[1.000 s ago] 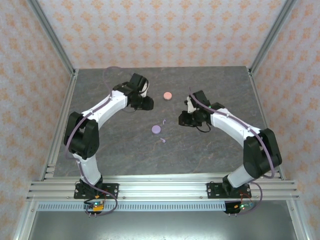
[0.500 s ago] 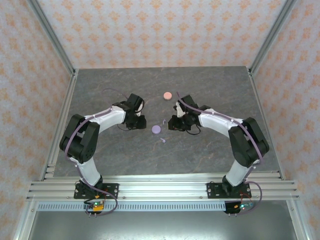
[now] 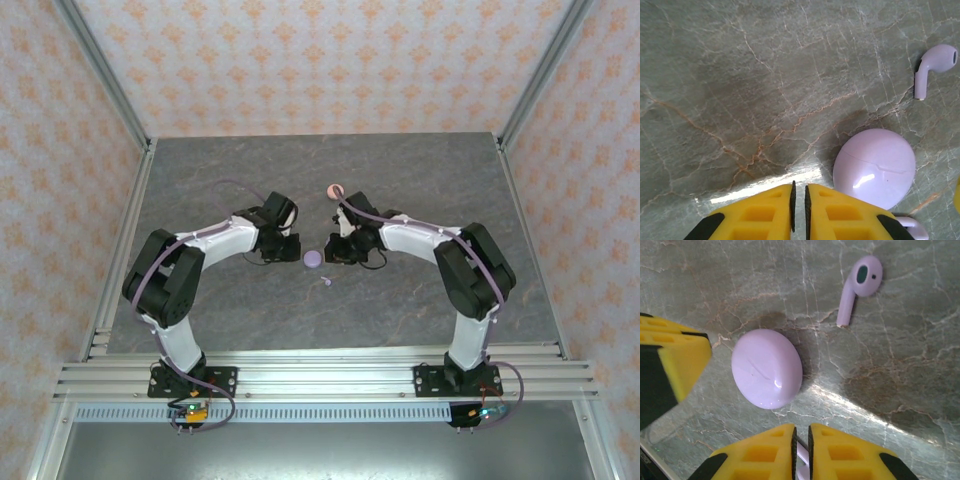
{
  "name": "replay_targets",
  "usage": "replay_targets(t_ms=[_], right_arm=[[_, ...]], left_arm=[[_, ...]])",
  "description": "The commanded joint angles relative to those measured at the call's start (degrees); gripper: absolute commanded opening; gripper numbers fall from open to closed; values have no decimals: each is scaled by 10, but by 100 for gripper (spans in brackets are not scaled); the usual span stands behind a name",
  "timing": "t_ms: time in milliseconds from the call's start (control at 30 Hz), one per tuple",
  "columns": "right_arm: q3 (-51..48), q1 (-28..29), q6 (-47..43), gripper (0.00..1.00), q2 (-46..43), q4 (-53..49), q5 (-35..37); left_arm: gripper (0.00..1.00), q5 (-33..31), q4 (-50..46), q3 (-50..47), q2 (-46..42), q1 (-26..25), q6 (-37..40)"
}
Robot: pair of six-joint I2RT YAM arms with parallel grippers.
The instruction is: Insert the wireless bluetooth earbuds into the charging case
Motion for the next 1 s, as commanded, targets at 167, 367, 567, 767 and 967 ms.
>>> replay_targets(t_ms=[167, 367, 567, 767, 967], right_arm=[[40, 13, -2, 14, 35, -29, 1], [57, 18, -4, 13, 54, -41, 8], [66, 18, -3, 13, 63, -52, 25], [79, 18, -9, 13, 71, -63, 36], [85, 18, -10, 13, 75, -68, 45]], left_arm=[[15, 1, -8, 13, 20, -9, -4], [15, 1, -14, 12, 22, -12, -5], [15, 7, -13, 12, 26, -16, -5], [15, 14, -16, 13, 23, -21, -6], [15, 28, -7, 9, 18, -22, -5]])
